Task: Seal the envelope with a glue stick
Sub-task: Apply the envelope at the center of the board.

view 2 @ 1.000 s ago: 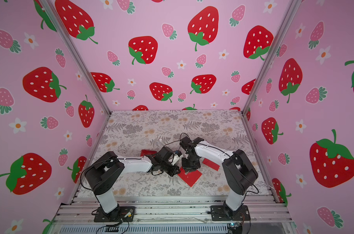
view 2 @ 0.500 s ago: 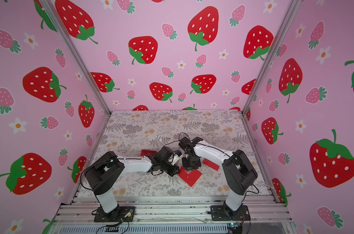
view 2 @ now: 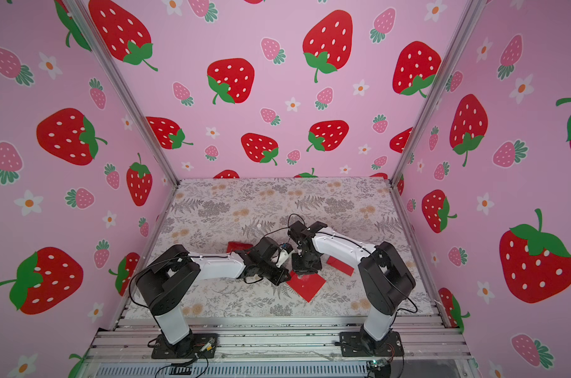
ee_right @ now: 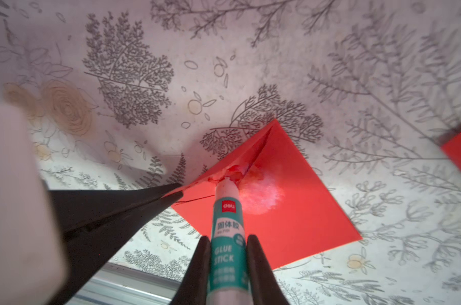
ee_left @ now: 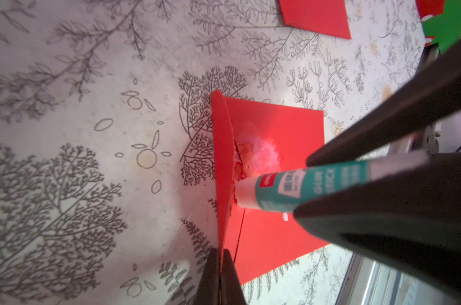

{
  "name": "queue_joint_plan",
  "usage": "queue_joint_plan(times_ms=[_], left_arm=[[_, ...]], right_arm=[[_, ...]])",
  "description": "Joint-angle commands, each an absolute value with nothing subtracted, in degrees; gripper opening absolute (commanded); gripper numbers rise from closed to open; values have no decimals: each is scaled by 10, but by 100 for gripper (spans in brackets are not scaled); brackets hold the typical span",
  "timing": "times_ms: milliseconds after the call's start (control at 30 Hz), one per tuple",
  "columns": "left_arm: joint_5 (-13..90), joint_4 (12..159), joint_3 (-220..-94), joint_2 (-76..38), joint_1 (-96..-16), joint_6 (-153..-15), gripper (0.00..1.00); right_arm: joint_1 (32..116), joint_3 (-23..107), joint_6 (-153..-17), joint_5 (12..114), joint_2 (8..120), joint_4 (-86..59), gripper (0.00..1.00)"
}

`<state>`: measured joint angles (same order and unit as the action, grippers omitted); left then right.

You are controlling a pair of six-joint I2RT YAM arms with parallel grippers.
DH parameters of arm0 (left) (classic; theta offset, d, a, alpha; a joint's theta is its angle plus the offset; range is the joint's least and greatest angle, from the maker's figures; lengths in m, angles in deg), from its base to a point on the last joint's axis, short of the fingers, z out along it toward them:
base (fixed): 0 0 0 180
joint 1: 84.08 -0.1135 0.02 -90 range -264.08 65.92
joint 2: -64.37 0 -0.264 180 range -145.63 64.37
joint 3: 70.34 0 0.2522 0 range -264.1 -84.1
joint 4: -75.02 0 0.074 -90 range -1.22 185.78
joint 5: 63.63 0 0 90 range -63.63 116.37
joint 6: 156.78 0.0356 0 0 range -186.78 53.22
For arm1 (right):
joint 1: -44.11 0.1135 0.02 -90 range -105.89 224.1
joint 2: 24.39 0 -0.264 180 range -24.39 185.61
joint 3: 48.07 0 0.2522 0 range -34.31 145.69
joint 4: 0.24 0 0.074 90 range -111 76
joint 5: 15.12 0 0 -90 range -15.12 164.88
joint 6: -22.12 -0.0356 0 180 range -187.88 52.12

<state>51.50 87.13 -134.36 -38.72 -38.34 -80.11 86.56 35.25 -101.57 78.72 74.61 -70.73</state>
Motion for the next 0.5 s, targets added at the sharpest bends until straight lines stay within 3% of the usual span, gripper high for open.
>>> queue_joint_plan(times_ms=[0, 200, 467], left_arm=[[509, 918, -1324, -388, -383, -798, 0], [509, 921, -1328, -389, -383, -798, 0], [508, 927, -1331, -392, -384, -795, 0]], right_arm=[[864, 363, -1014, 839, 752, -747, 0], [864, 341, -1019, 649, 738, -646, 0], [864, 356, -1001, 738, 749, -708, 0]])
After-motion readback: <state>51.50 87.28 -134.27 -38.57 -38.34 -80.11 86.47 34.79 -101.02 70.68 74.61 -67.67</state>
